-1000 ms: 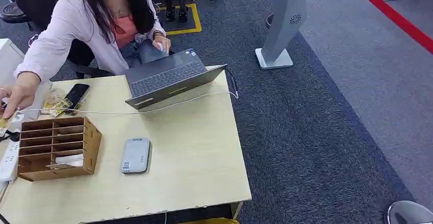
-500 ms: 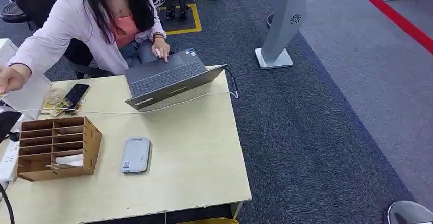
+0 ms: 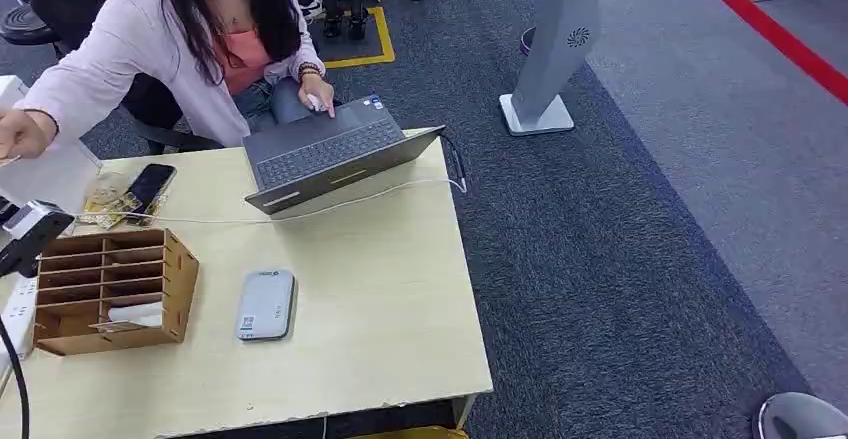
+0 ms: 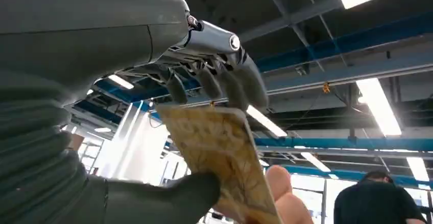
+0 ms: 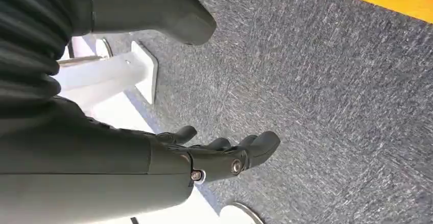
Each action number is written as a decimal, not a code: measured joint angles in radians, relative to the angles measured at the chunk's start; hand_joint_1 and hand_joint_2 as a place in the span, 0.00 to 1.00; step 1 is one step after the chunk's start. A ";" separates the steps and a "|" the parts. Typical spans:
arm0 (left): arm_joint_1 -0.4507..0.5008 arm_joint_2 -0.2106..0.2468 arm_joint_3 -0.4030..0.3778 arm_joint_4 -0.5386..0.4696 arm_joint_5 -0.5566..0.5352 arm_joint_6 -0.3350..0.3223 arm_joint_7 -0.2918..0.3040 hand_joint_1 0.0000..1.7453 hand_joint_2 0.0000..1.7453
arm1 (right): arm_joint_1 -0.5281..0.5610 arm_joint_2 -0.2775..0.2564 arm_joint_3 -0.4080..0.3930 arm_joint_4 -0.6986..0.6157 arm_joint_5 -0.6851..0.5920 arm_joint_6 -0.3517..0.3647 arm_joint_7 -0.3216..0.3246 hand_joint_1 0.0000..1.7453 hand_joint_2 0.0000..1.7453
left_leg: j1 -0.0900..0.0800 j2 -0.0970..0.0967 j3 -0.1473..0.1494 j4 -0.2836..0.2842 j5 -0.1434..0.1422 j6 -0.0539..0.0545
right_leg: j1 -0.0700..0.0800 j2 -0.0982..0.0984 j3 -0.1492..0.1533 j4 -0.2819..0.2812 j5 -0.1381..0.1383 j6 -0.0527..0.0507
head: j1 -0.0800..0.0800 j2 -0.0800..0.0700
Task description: Pass the card to the sensor for recognition and then transmit it.
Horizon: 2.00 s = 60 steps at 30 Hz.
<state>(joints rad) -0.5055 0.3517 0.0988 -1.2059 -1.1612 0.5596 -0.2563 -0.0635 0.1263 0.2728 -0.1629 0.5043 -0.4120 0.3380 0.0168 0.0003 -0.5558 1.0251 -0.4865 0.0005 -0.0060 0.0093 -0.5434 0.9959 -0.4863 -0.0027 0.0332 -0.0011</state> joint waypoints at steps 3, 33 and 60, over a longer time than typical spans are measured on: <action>-0.005 0.000 -0.011 0.011 0.000 0.000 0.000 1.00 1.00 | 0.000 0.000 0.000 0.000 0.000 0.000 0.000 0.00 1.00 | 0.000 0.000 0.000 0.000 0.000 0.000 | 0.000 0.000 0.000 0.000 0.000 0.000 | 0.000 0.000; 0.090 -0.078 -0.176 -0.065 0.015 0.005 0.000 1.00 1.00 | 0.001 -0.001 0.000 0.000 -0.004 -0.005 0.000 0.00 1.00 | 0.000 0.000 0.000 0.000 0.000 0.000 | 0.000 0.000 0.000 0.000 0.000 0.000 | 0.000 0.000; 0.177 -0.225 -0.423 0.000 -0.213 -0.161 0.111 1.00 1.00 | 0.000 -0.001 -0.003 0.000 0.002 -0.005 -0.006 0.00 1.00 | -0.001 0.000 -0.001 0.001 0.000 0.001 | -0.001 0.000 -0.001 0.000 0.002 0.002 | 0.000 0.000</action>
<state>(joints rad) -0.3284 0.1270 -0.3246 -1.2058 -1.3741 0.3990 -0.1453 -0.0630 0.1255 0.2701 -0.1629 0.5058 -0.4170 0.3323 0.0156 0.0001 -0.5569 1.0257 -0.4861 0.0012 -0.0066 0.0091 -0.5442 0.9956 -0.4847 -0.0008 0.0328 -0.0011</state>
